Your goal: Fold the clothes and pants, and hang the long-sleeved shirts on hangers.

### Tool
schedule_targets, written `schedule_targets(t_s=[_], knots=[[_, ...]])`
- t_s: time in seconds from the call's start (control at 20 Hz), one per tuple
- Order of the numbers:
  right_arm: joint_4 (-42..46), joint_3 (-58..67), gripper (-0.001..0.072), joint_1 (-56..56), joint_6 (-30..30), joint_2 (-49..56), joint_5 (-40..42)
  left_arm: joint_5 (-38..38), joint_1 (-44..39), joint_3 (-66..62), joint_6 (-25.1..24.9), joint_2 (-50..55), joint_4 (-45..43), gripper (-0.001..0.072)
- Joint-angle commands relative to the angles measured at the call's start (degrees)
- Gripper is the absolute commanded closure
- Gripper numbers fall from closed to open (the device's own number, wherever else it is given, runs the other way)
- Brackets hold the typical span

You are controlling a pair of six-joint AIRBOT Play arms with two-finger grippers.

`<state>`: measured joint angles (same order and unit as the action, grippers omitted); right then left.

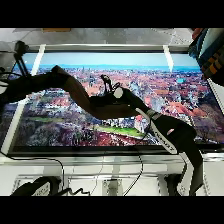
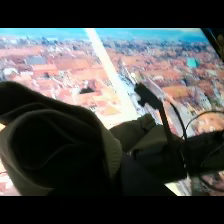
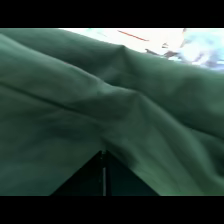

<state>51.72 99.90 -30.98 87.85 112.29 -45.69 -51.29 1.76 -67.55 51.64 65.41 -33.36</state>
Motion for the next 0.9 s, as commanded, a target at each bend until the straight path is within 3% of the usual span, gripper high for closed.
schedule_targets(t_s=[0.0, 0.25, 0.6, 0.65, 0.7, 0.75, 0.8, 0.85], knots=[[6.97, 1.25, 0.0698, 6.32, 0.02, -2.82, -8.79, 5.11, -7.19, -0.07, -0.02, 4.81, 0.15, 0.0692], [8.72, 1.29, 0.0698, 22.69, 0.02, -12.52, -16.81, 24.94, -24.87, -1.14, -0.04, 15.39, 7.1, 0.0692], [11.23, 1.22, 0.0697, 37.03, -0.02, -17.81, -25.73, 40.0, -42.95, -9.53, -0.04, 30.16, 6.86, 0.0677], [12.22, 1.22, 0.0697, 37.97, -0.2, -17.81, -26.56, 39.85, -43.74, -9.53, -0.04, 30.62, 6.86, 0.0525], [12.9, 1.22, 0.0689, 38.62, -0.83, -17.81, -27.02, 38.97, -44.24, -9.55, -0.04, 30.62, 6.86, 0.0207], [13.6, 1.22, 0.0638, 39.12, -2.62, -17.81, -27.1, 37.97, -44.33, -9.57, -0.02, 30.4, 6.88, -0.0007], [14.43, 1.22, 0.0522, 39.34, -4.02, -17.81, -27.21, 36.5, -44.22, -9.57, -0.04, 29.94, 6.86, 0.0016], [15.28, 1.22, 0.0463, 39.5, -5.05, -17.75, -27.21, 35.47, -43.67, -9.57, -0.04, 29.42, 6.84, 0.0016]])
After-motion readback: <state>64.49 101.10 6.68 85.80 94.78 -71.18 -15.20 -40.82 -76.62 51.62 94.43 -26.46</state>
